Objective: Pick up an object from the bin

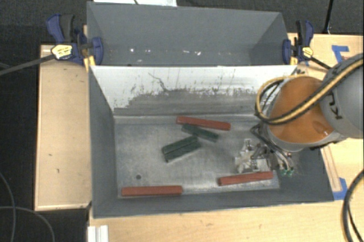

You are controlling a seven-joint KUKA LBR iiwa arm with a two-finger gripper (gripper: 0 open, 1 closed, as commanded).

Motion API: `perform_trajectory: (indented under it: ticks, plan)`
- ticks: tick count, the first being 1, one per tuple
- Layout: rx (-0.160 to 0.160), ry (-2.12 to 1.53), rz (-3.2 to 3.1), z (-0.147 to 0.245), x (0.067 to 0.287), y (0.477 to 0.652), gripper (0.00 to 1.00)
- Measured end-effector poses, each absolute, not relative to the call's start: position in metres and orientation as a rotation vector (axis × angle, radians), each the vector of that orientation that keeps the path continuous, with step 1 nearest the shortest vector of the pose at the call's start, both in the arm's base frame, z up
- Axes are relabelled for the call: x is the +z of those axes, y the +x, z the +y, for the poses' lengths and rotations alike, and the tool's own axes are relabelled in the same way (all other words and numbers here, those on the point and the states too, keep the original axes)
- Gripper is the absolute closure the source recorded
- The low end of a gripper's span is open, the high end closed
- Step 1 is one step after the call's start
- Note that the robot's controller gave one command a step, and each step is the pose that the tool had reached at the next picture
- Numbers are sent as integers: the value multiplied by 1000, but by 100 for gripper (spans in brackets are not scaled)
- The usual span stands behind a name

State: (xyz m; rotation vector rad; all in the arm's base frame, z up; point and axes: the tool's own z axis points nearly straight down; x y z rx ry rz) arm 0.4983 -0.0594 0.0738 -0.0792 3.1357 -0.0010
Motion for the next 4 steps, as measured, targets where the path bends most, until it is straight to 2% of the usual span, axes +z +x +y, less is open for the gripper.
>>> perform_trajectory:
  ticks: [1, 2, 3, 4]
  plan:
    - [-1, -80, 3136, -59, 74, 498, 100]
    - [-1, -324, 3119, -60, 120, 502, 0]
    - [0, -325, 3121, -60, 119, 501, 0]
    - [0, -111, 3145, -59, 80, 494, 100]
